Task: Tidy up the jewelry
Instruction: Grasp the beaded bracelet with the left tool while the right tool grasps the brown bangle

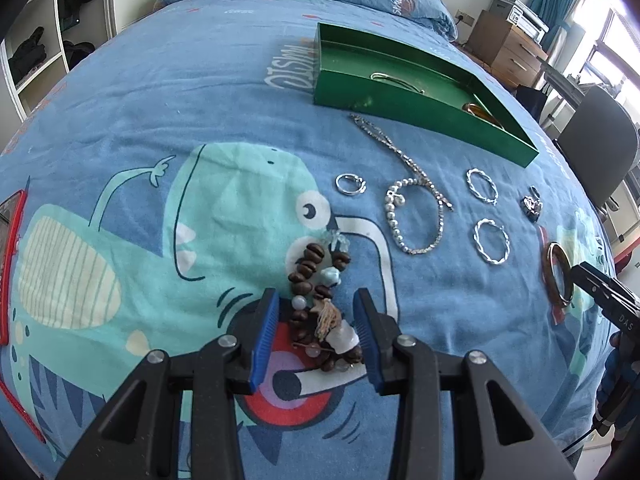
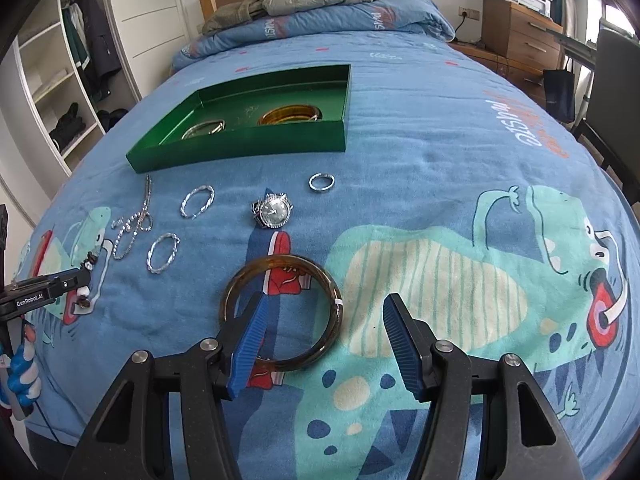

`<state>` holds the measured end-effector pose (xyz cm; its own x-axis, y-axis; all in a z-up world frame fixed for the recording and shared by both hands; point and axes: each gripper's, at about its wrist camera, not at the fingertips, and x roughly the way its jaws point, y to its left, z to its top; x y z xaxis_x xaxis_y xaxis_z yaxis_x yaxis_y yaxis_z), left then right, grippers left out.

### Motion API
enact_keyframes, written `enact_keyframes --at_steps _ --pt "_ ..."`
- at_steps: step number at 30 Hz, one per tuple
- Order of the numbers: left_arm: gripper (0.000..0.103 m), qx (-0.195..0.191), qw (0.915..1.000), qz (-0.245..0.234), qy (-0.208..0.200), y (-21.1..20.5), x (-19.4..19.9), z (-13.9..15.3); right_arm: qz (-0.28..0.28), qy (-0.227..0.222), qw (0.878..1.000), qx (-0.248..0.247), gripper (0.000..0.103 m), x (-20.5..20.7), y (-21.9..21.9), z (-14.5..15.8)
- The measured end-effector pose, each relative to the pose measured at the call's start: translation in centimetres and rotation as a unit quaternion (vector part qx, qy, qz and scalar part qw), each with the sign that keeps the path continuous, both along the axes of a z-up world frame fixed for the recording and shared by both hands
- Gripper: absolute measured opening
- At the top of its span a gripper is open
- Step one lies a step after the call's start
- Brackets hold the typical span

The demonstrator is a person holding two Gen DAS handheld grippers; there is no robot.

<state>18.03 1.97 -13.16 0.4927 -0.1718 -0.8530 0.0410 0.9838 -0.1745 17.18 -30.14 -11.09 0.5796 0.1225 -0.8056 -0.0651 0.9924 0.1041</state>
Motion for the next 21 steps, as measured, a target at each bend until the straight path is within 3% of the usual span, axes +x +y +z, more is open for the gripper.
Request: enact_keyframes --at_steps 7,21 --pt "0.035 0.005 1.0000 0.005 -0.004 -0.1 0.5 -0.5 0.013 0.023 1.000 -0.017 0.040 1.2 0.5 -1.7" --pt "0.030 0.001 0.9994 0.024 -0.025 -0.2 -0.2 -1.5 0.037 0.042 0.998 -0.014 0.041 2.2 0.6 -3.2"
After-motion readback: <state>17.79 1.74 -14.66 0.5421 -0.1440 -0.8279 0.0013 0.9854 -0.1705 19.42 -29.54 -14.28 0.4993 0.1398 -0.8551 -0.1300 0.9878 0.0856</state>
